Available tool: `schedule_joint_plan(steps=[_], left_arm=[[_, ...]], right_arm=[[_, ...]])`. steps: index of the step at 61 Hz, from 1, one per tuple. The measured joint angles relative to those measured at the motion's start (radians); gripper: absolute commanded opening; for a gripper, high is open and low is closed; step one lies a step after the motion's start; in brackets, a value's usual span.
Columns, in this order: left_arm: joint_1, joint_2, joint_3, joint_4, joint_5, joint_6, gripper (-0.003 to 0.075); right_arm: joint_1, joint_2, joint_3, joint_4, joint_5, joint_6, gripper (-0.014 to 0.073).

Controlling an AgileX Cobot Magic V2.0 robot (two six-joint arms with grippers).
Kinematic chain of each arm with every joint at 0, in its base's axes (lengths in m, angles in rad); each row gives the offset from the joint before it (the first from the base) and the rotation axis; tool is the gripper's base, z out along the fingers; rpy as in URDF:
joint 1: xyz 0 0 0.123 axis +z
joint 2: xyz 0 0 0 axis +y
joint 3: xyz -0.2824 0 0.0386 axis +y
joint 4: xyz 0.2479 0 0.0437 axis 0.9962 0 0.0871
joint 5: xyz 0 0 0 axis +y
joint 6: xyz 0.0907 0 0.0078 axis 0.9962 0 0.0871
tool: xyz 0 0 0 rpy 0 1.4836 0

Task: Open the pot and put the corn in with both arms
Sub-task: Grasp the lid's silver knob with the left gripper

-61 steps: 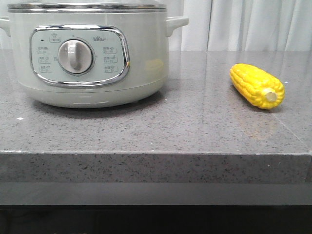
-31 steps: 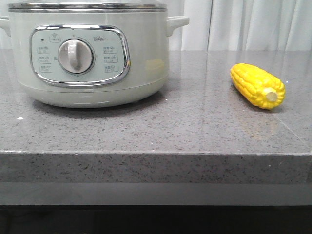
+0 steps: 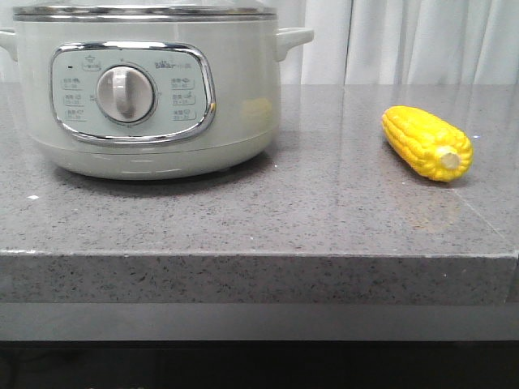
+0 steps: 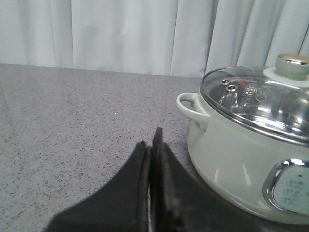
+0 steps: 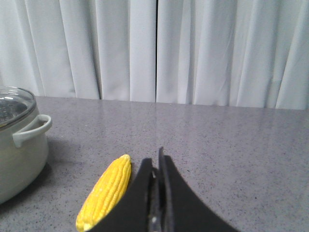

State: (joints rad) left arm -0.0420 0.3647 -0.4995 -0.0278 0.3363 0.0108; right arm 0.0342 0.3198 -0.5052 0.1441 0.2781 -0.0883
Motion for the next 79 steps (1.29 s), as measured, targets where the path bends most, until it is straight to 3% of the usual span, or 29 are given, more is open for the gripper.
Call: schedule_joint_plan(steps=[11,14,19,27,32,38,51,79], left_arm=[[0.000,0.157,-0.088,0.000,0.006,0.000,-0.0011],[0.000,0.172,-0.090,0.000,0.006,0.000,0.0041],[0.000,0.175,-0.093,0.000,0.010,0.000,0.0204],[0.000,0.175,-0.095,0.000,0.010,0.000,0.0572],[0.000,0.175,-0.095,0.000,0.010,0.000,0.0657],[0.000,0.175,-0.095,-0.013,0.010,0.000,0.0647],[-0.014,0.256,-0.166,-0.065,0.071,0.029,0.0619],[-0.283,0.841,-0.820,-0.069,0.433,0.052,0.0619]], right_arm=[[0.000,0.148,-0.123,0.000,0.074,0.000,-0.0065],[0.000,0.160,-0.125,0.000,0.085,0.000,-0.0046],[0.000,0.162,-0.126,0.000,0.098,0.000,0.0048],[0.000,0.162,-0.126,0.000,0.100,0.000,0.0358],[0.000,0.162,-0.126,0.000,0.102,0.000,0.0545],[0.000,0.162,-0.126,0.000,0.106,0.000,0.0648],[0.000,0.162,-0.126,0.000,0.120,-0.002,0.0655],[0.000,0.162,-0.126,0.000,0.142,-0.002,0.0655]])
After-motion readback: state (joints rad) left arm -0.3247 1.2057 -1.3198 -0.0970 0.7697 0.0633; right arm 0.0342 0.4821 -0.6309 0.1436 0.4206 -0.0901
